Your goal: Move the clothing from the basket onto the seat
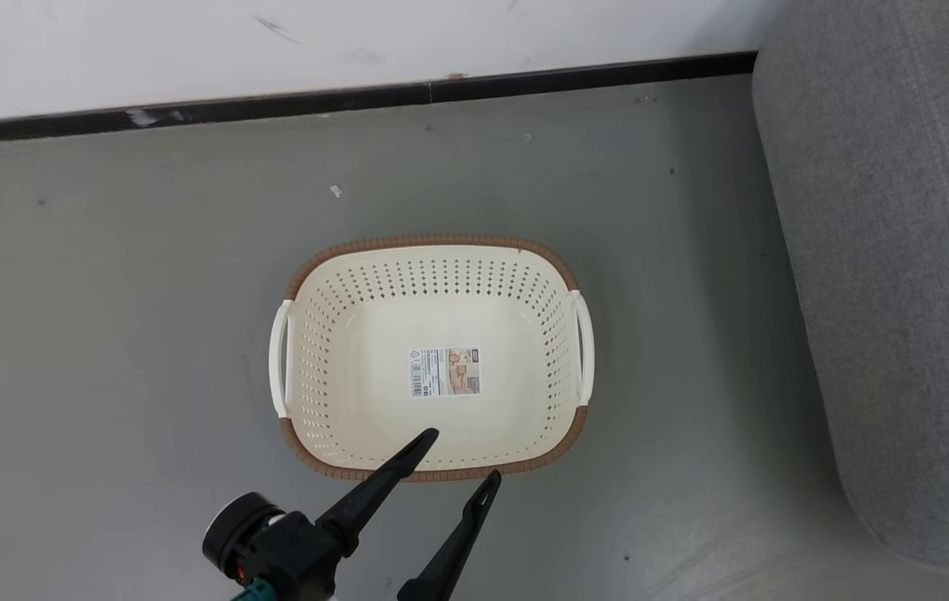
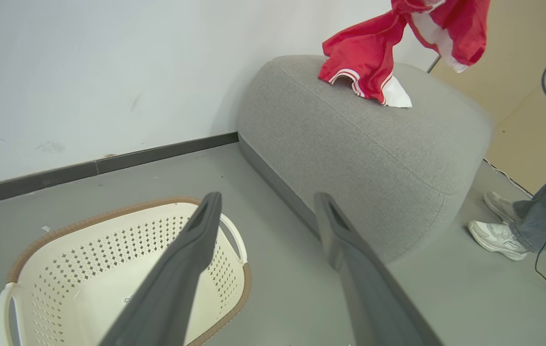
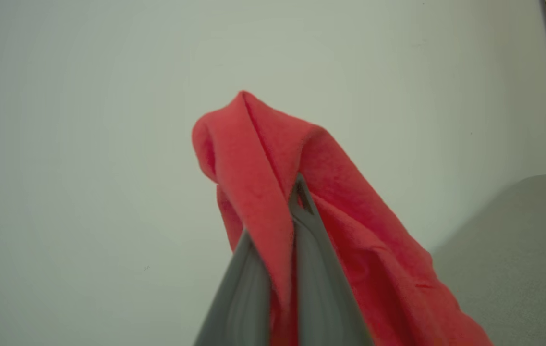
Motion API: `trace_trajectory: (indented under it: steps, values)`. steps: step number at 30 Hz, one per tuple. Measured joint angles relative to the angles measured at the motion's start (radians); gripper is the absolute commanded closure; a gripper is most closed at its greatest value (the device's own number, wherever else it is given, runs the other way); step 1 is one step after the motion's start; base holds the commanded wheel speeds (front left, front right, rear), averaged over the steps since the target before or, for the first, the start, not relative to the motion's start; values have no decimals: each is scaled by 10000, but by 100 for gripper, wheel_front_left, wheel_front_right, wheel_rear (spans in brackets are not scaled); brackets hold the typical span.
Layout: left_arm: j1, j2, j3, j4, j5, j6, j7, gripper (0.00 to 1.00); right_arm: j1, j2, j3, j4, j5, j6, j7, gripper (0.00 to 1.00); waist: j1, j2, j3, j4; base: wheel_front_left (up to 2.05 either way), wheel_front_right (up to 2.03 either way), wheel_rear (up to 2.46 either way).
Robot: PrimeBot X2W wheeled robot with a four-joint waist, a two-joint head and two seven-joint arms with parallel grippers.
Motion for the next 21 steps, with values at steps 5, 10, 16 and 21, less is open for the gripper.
trace_trajectory:
  steps: [5,10,16,21]
  values:
    - [-130,86,36,-88,10,-27,115,0,-707,-77,-330,-6,-447,2,-15,100,-1,0,389,74,0,0,0]
    - [-232,242,180,-178,10,-33,134,0,-1380,-297,-564,-207,-984,2,-29,100,0,0,779,93,0,0,0]
    - [-371,330,265,-313,10,-36,219,0,-1859,-533,-853,-610,-1887,2,-29,100,0,0,1226,39,0,0,0]
    - [-487,433,263,-407,10,-69,305,0,-2010,-539,-1051,-853,-2401,2,-15,100,0,0,1599,-51,0,0,0]
